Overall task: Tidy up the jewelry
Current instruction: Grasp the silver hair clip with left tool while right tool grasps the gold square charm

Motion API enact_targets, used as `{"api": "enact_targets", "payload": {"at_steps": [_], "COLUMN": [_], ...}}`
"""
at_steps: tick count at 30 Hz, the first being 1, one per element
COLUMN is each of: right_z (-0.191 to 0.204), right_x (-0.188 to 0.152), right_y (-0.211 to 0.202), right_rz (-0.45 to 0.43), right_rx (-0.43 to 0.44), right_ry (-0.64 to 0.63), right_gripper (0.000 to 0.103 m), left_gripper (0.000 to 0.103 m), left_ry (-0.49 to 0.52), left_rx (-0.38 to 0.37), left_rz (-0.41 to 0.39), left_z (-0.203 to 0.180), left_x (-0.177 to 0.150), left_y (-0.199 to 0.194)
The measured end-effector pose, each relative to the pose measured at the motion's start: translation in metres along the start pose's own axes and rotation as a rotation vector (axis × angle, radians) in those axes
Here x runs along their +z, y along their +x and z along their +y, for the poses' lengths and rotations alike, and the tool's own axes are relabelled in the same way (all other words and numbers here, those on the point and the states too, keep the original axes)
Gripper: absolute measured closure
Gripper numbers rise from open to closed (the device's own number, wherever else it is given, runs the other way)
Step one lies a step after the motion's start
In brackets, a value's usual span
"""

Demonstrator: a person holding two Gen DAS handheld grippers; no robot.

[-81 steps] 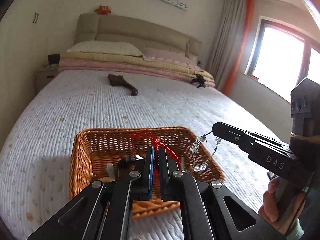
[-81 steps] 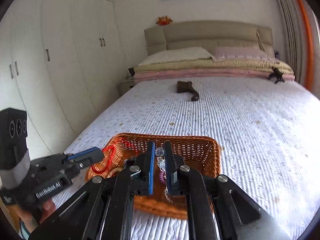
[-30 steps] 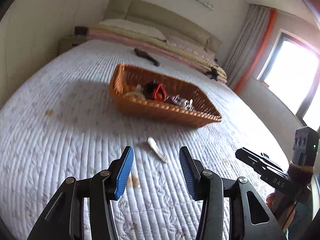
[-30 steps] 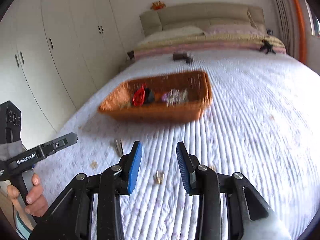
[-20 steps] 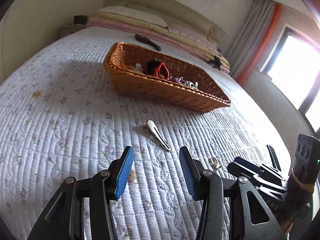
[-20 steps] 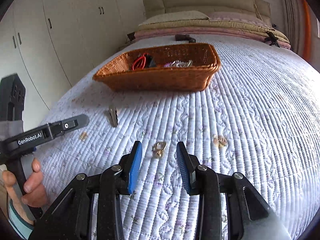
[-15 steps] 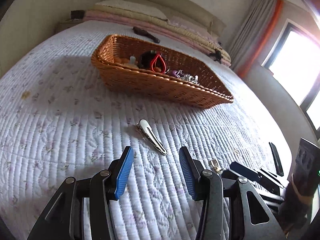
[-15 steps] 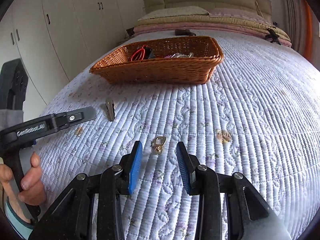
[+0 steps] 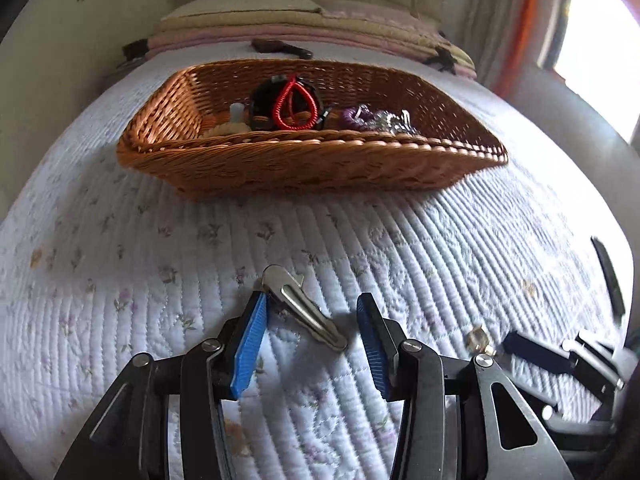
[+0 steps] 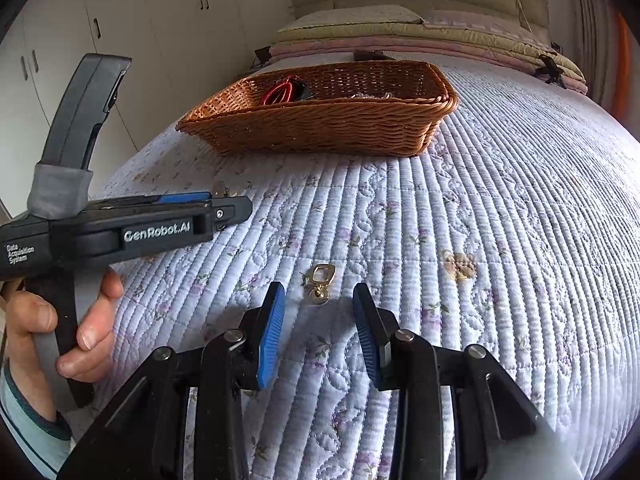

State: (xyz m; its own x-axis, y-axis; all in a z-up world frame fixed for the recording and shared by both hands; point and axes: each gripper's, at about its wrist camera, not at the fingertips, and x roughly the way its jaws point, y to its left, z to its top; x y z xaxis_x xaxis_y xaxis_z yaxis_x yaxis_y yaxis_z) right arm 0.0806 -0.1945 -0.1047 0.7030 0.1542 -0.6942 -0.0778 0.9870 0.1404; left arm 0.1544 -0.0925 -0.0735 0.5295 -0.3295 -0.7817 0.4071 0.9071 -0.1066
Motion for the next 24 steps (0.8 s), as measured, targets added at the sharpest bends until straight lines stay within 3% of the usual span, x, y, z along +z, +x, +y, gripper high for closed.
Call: {"api": "enact_targets", "payload": {"at_steps": [5,11,15,20,24], "right_z": [0.006,0.016,0.015,0.012,0.013], "right_x": [0.001,0.001,0.002,0.003,0.003], "right_y": [0.005,0.008,0.01,0.011,0.011], "right_rz": [0.011,0.02,0.024,0.027,0.025], "right_rx": [-0.037,-0.099,-0.104,-0.093,-0.09], "right_ry": [-0.03,-0.075,-0.076,-0.074,-0.075], "right_gripper": [0.065,0.065,0.065,0.065,0.065], "left_gripper": [0.062,0.061,0.062,0.062,0.065], "left_ry": [0.113,0.033,-0.009,0.031,0.031], "left_rx": [-0.008,-0.089,-0.051,0.01,0.013], "left_rz": [0.018,0.0,-0.001,-0.011,-0.018], "left_z": [0.005,0.021,0.015,0.002,0.001], "left_x": [-0.009,-0.007,0.002,0.001,-0.001], "left_y": [-0.013,-0.017,-0.005,0.0,-0.001]}}
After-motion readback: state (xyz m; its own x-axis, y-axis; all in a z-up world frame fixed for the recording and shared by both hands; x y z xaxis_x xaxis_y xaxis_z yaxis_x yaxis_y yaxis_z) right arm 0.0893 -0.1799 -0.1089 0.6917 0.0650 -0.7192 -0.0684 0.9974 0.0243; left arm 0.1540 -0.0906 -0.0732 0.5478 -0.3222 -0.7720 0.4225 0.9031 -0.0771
